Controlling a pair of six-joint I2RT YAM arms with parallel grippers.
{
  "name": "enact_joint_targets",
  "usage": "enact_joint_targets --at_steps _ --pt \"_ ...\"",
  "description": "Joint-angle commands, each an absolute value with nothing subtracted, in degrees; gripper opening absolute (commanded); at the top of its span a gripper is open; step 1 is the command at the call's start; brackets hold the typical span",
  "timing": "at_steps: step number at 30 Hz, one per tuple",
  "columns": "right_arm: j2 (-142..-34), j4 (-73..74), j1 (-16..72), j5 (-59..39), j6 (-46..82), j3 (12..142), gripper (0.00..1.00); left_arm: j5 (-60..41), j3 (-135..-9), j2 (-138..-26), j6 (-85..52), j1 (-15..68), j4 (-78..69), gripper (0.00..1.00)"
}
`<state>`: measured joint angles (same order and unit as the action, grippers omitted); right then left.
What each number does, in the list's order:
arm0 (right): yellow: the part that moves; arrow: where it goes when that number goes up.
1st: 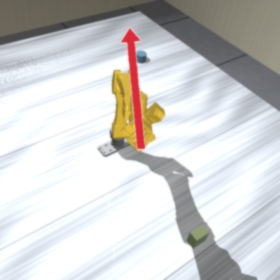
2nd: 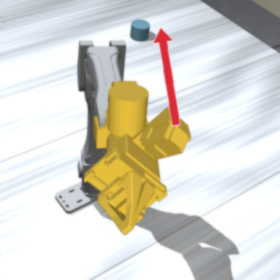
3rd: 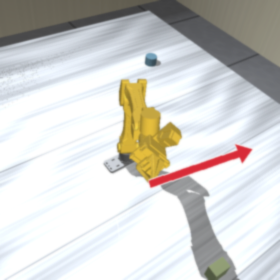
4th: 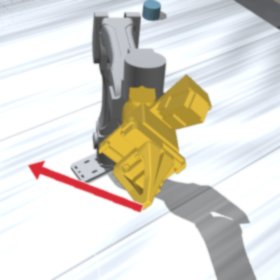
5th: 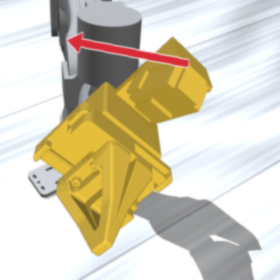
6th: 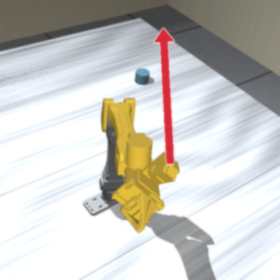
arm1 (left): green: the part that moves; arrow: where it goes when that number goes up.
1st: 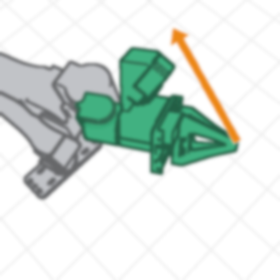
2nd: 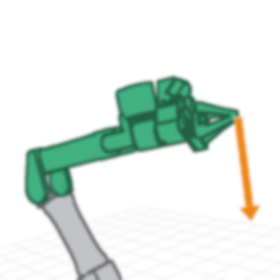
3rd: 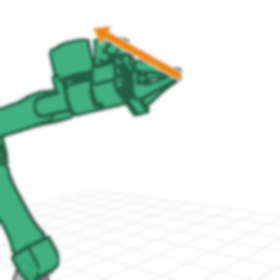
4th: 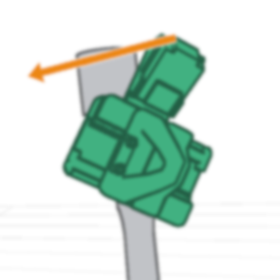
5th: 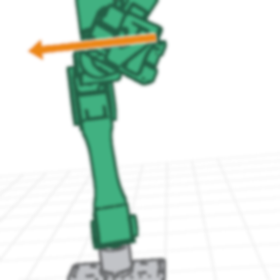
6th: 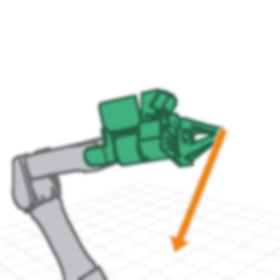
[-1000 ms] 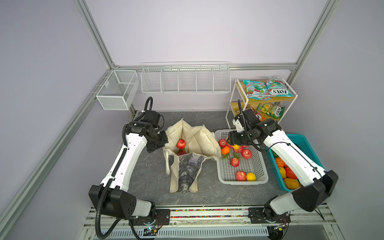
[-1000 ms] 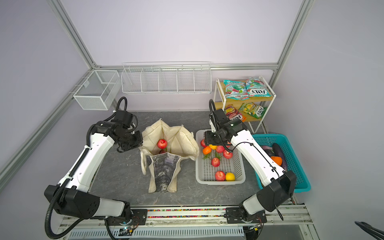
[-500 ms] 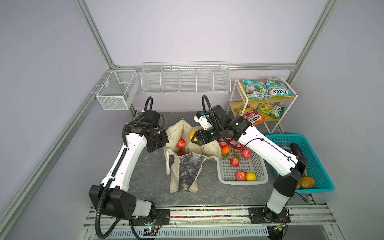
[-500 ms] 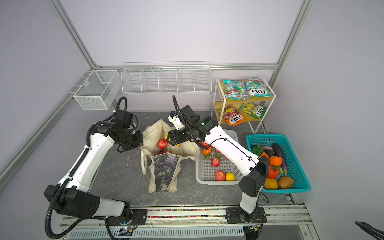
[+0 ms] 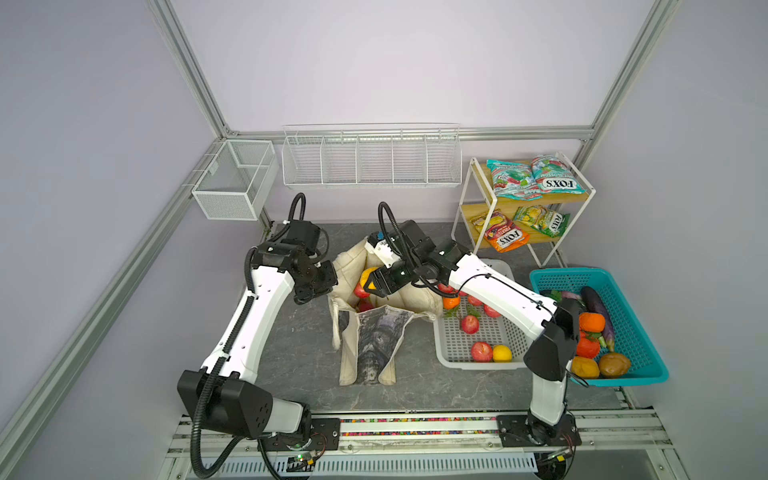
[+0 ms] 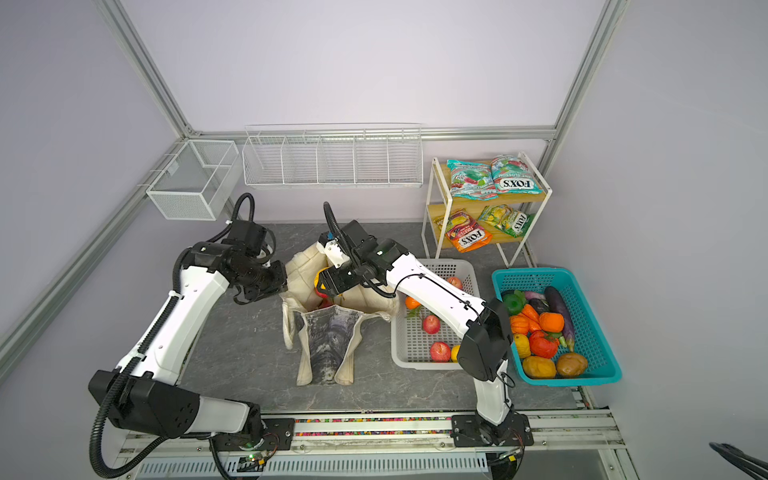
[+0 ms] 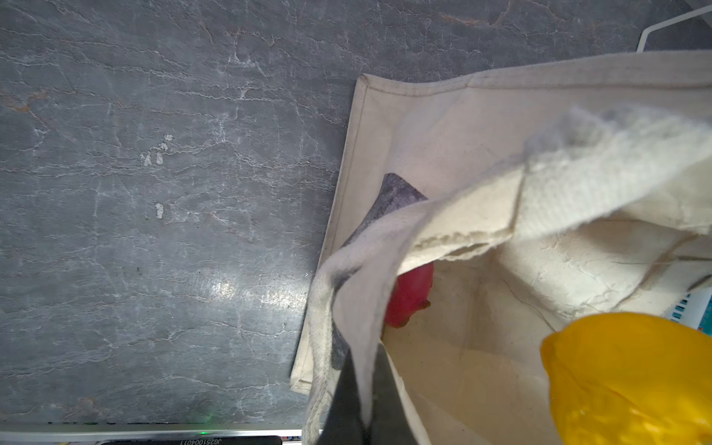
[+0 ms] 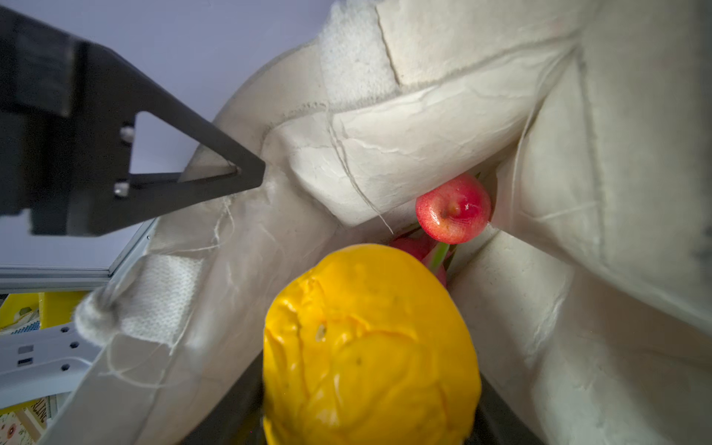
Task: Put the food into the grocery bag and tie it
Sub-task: 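Lift the yellow fruit with the right gripper and carry it over the bag, then lower the yellow fruit into the bag and open the right gripper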
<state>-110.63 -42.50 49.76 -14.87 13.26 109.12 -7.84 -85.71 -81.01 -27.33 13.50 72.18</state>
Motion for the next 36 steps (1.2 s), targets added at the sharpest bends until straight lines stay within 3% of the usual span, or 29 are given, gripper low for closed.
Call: enact_joint_targets --at_steps 1,26,33,36 --pt "-111.98 -39.57 50.6 -15.99 11.31 107.94 0.46 -8.66 -87.39 -80.24 -27.3 13.27 71.48 0.0" --pt "-119.51 -32.0 52.82 -16.09 8.34 98.81 0.47 -8.7 -89.79 -81.22 -25.87 13.27 71.72 0.0" --pt "-120.89 -31.91 52.83 -15.21 9.29 99.18 0.52 -8.45 -88.51 -80.26 -25.36 13.27 71.81 0.0" --pt "-120.44 -32.17 52.91 -14.9 9.37 98.45 0.6 -8.35 -88.02 -80.06 -25.01 13.27 71.81 0.0"
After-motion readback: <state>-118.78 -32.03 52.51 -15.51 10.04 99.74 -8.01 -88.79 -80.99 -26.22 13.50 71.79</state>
